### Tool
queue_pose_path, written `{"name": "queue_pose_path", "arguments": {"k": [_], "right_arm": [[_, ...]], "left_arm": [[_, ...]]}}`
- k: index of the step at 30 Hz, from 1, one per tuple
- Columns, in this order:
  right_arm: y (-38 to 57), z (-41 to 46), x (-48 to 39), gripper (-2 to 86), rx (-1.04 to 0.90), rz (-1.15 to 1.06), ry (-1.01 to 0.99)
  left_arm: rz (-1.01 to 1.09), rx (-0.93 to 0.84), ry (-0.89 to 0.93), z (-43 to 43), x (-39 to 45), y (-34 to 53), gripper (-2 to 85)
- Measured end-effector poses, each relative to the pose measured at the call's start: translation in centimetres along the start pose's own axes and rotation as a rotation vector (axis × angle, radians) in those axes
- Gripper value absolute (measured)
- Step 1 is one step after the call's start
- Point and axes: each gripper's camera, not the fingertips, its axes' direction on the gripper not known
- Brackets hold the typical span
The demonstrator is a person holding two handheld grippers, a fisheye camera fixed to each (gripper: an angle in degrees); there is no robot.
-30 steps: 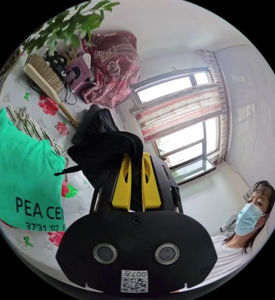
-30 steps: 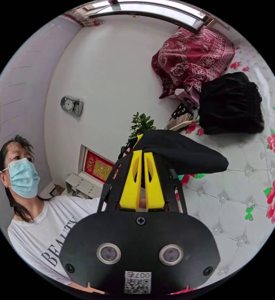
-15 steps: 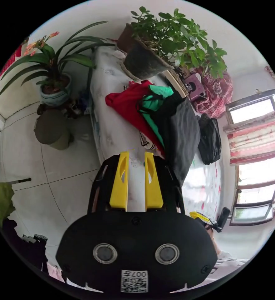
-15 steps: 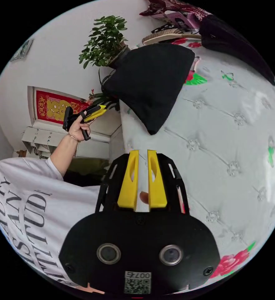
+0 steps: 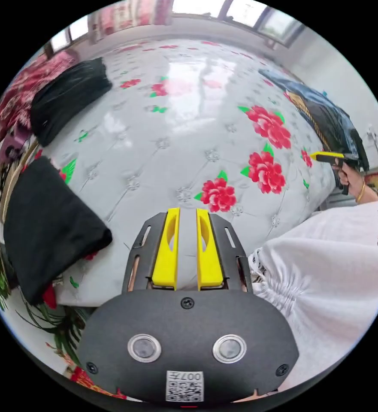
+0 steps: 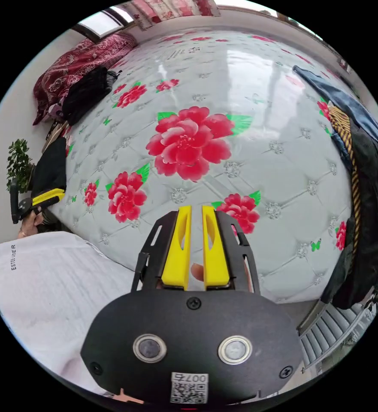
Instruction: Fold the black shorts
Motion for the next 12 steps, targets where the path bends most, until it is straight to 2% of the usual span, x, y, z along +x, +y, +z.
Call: {"name": "queue_pose_path", "arguments": {"k": [3, 5, 6, 8, 12], "right_arm": [[2.9, 0.5, 1.1, 2.5, -0.055, -0.027, 0.089], [4.3, 1.8, 1.5, 2.6, -0.121, -0.024, 0.069], [5.6, 0.5, 1.7, 2.6, 0.014, -0.012, 0.044], [6.6, -0.2, 2.7, 2.3, 0.077, 0.065, -0.001], [7.3, -2.6, 8.1, 0.7, 0.061, 0.178, -0.17]], "left_arm": [[0.133, -0.068, -0.059, 1.6, 5.6, -3.5, 6.0], [0.163, -0.111, -0.045, 2.6, 8.0, -4.9, 5.5], [0.175, -0.134, -0.032, 3.3, 9.2, -5.6, 5.4], [0.184, -0.193, -0.038, 4.7, 10.5, -6.2, 5.3], [0.2, -0.233, -0.1, 5.7, 11.7, -6.6, 4.4]]}}
